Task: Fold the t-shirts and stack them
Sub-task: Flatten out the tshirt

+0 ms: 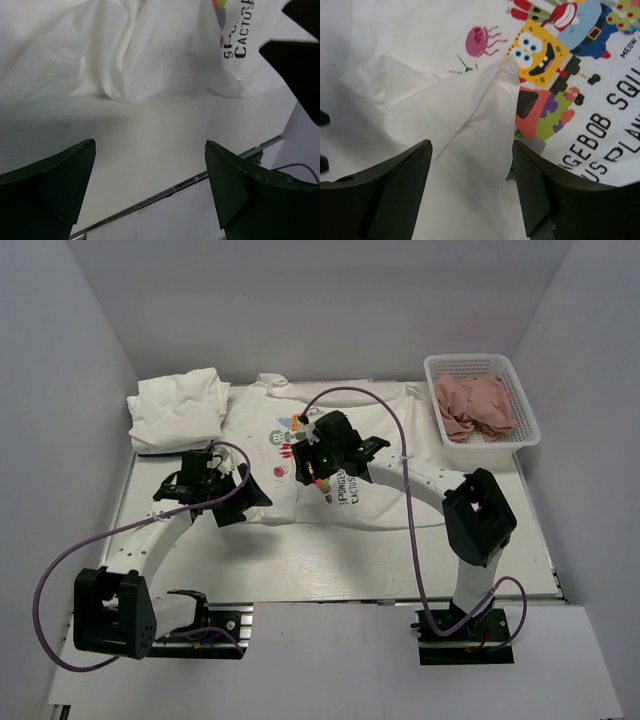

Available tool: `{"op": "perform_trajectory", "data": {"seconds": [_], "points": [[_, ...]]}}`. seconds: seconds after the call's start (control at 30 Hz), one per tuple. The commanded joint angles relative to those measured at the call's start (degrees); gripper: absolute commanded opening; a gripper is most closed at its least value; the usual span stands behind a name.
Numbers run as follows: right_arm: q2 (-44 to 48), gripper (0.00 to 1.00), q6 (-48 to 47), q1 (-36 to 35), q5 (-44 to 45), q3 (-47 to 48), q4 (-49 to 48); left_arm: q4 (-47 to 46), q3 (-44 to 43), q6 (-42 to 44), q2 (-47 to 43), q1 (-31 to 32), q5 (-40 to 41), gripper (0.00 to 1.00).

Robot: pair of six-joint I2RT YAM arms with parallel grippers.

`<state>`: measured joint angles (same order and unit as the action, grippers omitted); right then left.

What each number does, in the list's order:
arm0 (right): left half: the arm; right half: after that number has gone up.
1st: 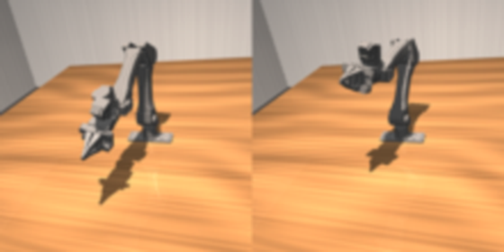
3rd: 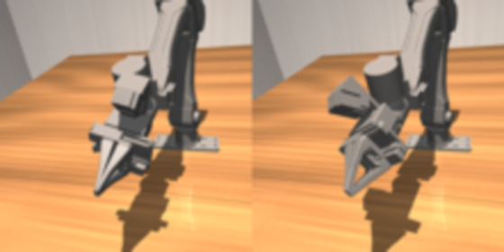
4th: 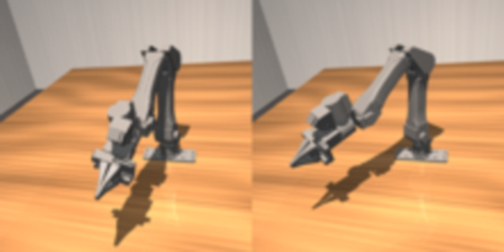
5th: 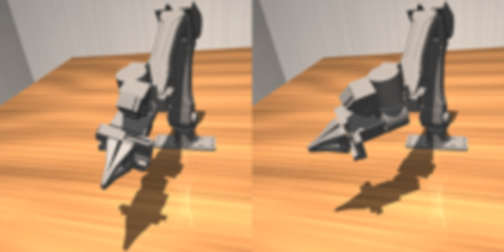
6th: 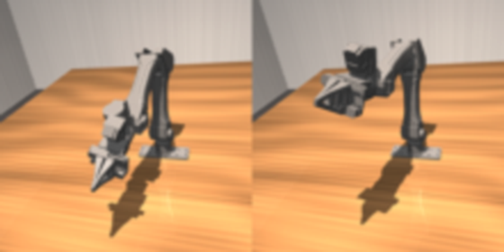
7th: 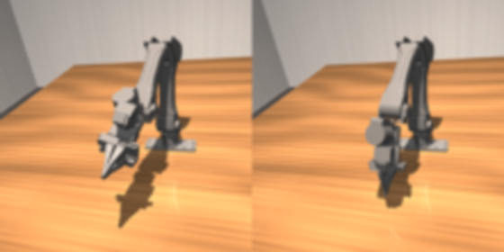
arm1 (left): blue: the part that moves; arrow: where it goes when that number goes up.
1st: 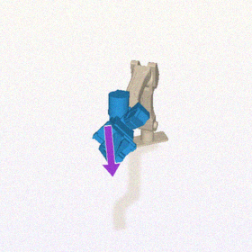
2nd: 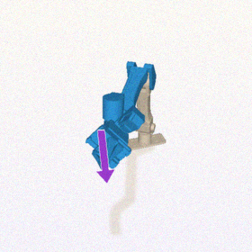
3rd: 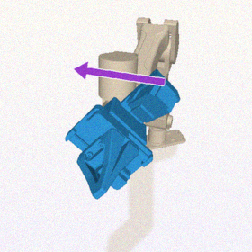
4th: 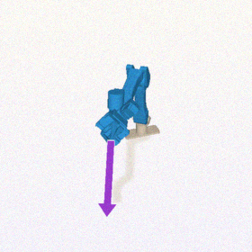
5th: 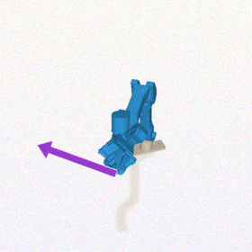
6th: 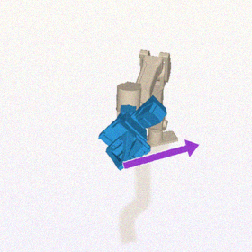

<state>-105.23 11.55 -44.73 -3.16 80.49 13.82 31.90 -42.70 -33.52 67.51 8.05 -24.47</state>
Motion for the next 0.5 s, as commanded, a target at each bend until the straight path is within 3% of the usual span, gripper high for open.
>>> {"op": "perform_trajectory", "data": {"seconds": [0.0,0.13,0.3,0.47], "points": [[-4.00,0.71,3.30,1.57,-1.40,6.94,0.59,-6.68,-0.89,-1.81,1.22,2.48,-4.97,1.00],[-9.71,0.68,2.42,2.01,-2.37,12.14,2.08,-7.38,-2.39,-2.43,7.10,5.21,-4.37,1.00],[-15.52,0.68,2.07,2.10,-3.69,17.76,3.05,-7.03,-4.85,-3.04,13.43,6.45,2.82,0.99],[-20.97,0.67,1.63,2.28,-4.92,22.34,6.30,-6.41,-8.10,-3.04,16.51,6.98,4.78,0.87]]}}
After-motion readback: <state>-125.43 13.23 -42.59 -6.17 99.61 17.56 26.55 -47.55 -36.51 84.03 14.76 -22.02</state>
